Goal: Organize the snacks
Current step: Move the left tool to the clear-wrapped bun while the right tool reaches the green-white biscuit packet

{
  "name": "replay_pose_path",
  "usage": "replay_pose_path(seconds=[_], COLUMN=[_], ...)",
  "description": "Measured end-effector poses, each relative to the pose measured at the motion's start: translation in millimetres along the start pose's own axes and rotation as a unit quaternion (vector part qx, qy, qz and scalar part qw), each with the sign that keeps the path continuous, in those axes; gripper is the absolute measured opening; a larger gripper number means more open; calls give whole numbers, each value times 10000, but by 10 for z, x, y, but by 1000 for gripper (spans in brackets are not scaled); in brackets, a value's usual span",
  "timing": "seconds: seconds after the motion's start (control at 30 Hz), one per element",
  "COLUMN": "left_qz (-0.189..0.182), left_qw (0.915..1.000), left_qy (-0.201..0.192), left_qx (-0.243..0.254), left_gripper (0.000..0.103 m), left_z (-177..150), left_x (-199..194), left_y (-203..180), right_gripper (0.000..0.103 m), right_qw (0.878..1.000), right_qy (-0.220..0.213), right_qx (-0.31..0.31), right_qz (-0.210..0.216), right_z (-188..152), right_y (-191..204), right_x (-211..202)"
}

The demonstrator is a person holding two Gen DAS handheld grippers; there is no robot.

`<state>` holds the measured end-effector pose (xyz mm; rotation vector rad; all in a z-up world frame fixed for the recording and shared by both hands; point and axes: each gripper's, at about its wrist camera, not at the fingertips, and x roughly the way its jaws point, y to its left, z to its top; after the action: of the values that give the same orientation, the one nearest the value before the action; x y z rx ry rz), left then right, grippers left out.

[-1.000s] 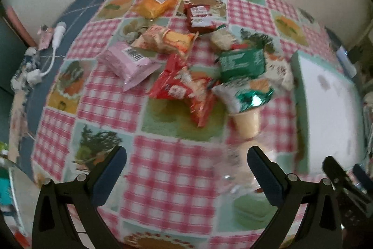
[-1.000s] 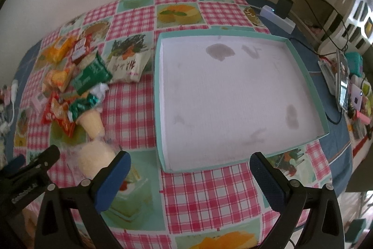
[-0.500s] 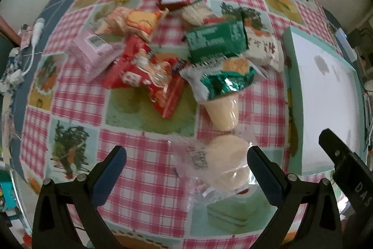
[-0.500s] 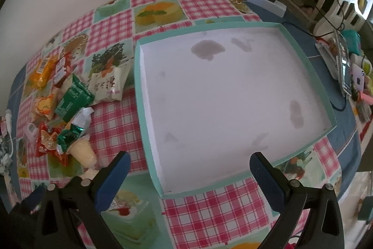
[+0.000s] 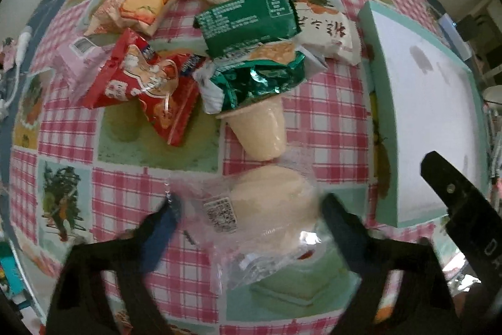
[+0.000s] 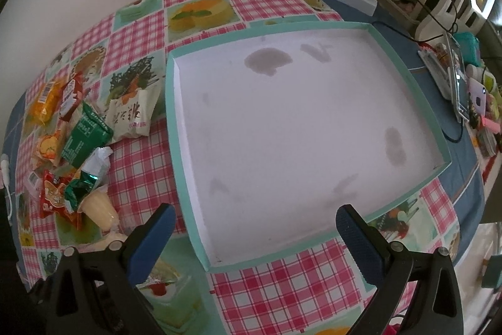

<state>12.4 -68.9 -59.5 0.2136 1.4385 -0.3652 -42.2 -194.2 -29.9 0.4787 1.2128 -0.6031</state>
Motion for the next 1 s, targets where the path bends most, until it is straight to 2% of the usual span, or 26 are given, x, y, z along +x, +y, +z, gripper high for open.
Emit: replay_pose_path(seconds=[0.17, 0.43, 0.73, 1.0], left_qz=[-136, -352, -760, -624], left_qw=[9999, 9989, 9925, 9829], left_qy=[-39, -3, -50, -334], left_qx=[12, -302, -956, -1698], left_gripper=[75, 75, 75, 75], left_z=[-8, -95, -162, -242], left_x=[-28, -174, -240, -327], left_y=[15, 434, 1099, 1740], right_gripper=[103, 103, 103, 103], right_qw=[10000, 9996, 9988, 9971], right_qy=[-8, -30, -91, -85], right_qx=[-14, -274, -323, -391], right_qz=[-30, 96, 357, 646], right_z=[4, -33, -6, 36], right_y=[29, 297, 561, 749], right_x=[1, -7, 15, 66])
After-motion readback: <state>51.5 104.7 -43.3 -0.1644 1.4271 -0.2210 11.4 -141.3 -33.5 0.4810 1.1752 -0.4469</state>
